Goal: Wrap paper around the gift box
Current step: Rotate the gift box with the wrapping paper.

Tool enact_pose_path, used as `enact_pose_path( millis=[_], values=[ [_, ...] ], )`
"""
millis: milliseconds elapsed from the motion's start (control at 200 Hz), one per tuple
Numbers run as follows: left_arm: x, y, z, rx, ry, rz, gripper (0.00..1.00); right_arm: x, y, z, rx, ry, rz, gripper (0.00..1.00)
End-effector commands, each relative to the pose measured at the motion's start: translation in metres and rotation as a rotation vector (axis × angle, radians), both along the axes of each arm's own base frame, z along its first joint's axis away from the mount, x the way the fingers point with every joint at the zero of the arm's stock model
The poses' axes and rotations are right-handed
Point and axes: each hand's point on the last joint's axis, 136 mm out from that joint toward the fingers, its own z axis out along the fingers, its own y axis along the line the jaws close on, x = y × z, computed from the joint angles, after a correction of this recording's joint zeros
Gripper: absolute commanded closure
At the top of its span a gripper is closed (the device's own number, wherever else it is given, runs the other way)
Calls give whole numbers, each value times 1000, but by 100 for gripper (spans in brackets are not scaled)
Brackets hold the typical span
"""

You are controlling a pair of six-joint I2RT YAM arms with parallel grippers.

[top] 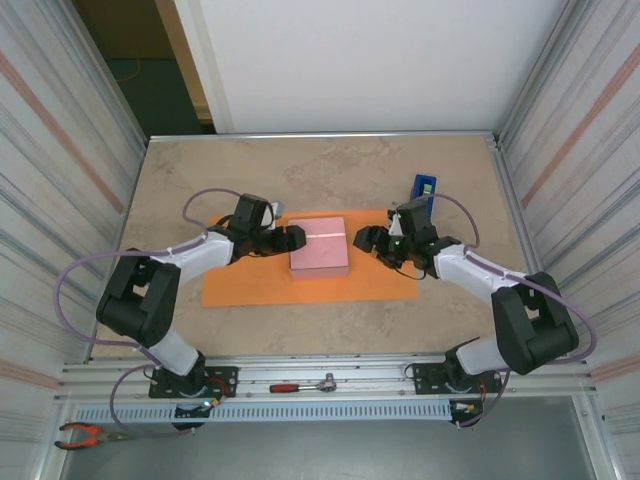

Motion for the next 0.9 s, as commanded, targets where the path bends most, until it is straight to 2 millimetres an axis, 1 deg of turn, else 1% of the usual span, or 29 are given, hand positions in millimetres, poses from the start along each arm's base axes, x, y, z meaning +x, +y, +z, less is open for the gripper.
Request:
enact_pose_path(
  millis=[0, 165, 341, 501, 576, 641, 716, 797, 892],
  values=[
    [8, -8, 8, -21, -27, -30, 27, -7, -4, 1, -6, -4, 11, 32],
    [14, -15, 12, -30, -33, -42, 27, -12, -7, -4, -12, 6, 10, 32],
    [21, -25, 14, -38, -37, -57, 27, -14, -12, -5, -24, 9, -4, 32],
    [21, -24, 12, -25, -35, -63, 27, -18, -23, -6, -36, 15, -23, 32],
    [19, -19, 12, -15, -37, -55, 27, -20, -35, -9, -51, 33, -51, 32],
    [16, -12, 12, -14, -37, -37, 28, -25, -50, -13, -80, 56, -80, 32],
    [12, -5, 16, -19, -47, -21, 27, -33, -71, -20, -120, 86, -125, 32],
    [6, 1, 19, -19, -53, -7, 26, -46, -98, -31, -181, 136, -184, 31],
    [-2, 7, 22, -21, -53, 15, 25, -61, -126, -43, -225, 194, -264, 28]
  ],
)
